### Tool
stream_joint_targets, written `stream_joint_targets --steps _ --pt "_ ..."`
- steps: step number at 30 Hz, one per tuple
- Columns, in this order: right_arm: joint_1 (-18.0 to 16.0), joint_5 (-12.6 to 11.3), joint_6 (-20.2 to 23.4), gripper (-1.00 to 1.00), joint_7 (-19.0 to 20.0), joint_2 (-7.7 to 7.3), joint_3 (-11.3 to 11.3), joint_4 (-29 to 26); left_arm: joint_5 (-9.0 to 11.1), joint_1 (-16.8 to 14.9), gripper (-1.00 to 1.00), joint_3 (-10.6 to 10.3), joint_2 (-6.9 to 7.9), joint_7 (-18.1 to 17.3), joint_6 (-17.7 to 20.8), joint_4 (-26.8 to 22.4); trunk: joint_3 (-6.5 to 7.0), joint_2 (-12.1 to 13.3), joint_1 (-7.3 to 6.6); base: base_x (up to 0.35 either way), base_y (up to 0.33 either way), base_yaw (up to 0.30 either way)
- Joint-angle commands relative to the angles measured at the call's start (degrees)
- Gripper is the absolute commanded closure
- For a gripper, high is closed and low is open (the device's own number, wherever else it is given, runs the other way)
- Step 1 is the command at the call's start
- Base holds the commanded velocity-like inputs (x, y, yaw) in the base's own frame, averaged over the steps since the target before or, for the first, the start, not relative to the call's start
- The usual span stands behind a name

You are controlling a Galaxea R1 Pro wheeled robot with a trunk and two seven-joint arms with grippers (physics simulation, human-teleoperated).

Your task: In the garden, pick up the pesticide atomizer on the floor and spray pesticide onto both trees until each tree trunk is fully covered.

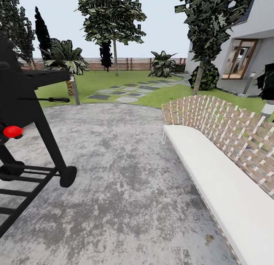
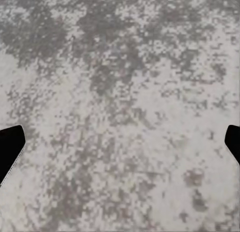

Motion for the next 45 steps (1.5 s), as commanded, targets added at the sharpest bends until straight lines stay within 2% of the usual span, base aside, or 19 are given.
stream_joint_targets --steps 1,45 --pt "0.0 -0.01 0.0 -1.0 0.0 0.0 0.0 0.0 0.0 0.0 -1.0 0.0 0.0 0.0 0.0 0.02 0.0 0.0 0.0 0.338 0.0 0.0" --pt "0.0 0.05 -0.03 -1.0 0.04 0.0 0.09 -0.07 0.09 0.0 -1.0 0.0 0.0 0.04 0.0 0.01 3.69 0.0 0.0 0.338 0.02 0.0"
